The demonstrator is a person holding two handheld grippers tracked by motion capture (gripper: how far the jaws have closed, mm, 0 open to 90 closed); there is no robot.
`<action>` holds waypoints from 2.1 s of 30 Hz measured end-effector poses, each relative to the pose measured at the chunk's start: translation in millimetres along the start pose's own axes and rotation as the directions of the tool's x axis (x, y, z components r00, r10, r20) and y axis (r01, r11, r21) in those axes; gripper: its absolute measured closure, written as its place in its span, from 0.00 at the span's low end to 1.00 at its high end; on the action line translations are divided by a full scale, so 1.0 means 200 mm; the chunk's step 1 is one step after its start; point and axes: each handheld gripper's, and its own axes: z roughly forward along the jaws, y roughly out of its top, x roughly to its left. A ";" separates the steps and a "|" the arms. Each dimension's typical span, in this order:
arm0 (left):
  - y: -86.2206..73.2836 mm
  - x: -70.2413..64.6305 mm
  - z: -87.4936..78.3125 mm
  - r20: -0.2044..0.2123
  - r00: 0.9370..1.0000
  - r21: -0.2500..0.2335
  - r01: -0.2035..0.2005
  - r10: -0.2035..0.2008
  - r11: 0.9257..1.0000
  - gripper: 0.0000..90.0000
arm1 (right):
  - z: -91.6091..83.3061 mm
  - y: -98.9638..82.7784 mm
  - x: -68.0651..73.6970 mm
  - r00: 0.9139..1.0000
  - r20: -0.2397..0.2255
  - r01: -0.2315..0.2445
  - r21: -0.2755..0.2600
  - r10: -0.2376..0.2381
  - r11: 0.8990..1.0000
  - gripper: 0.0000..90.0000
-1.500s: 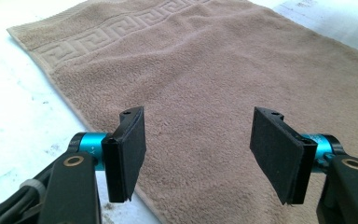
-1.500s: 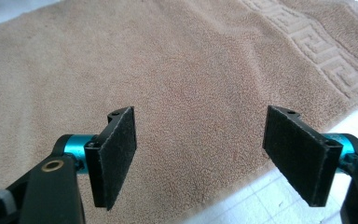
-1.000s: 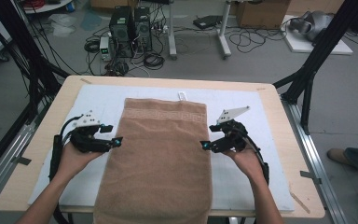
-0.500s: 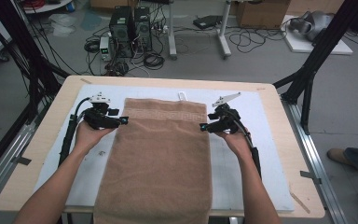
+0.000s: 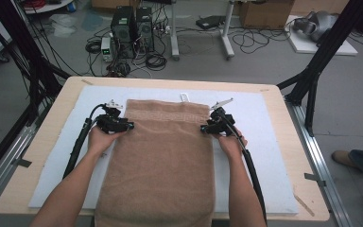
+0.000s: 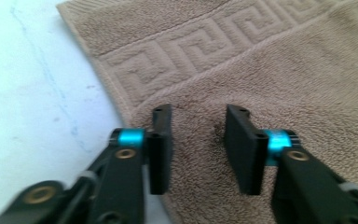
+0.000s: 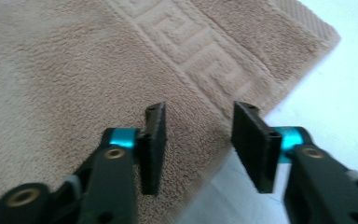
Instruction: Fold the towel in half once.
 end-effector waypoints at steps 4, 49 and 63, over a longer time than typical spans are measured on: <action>0.00 0.01 0.00 -0.006 0.999 -0.001 0.043 -0.043 0.999 0.91 | 0.01 0.01 0.04 1.000 -0.006 0.017 0.015 -0.017 1.000 0.90; -0.44 -0.31 -0.63 0.191 0.963 -0.150 -0.161 0.189 0.975 0.67 | -0.48 -0.40 0.43 0.926 -0.334 0.156 -0.076 -0.173 0.985 0.74; -0.20 -0.15 -0.34 0.136 0.986 -0.066 -0.090 0.099 0.994 0.60 | -0.28 -0.22 0.22 0.976 -0.213 0.049 -0.009 -0.050 0.999 0.57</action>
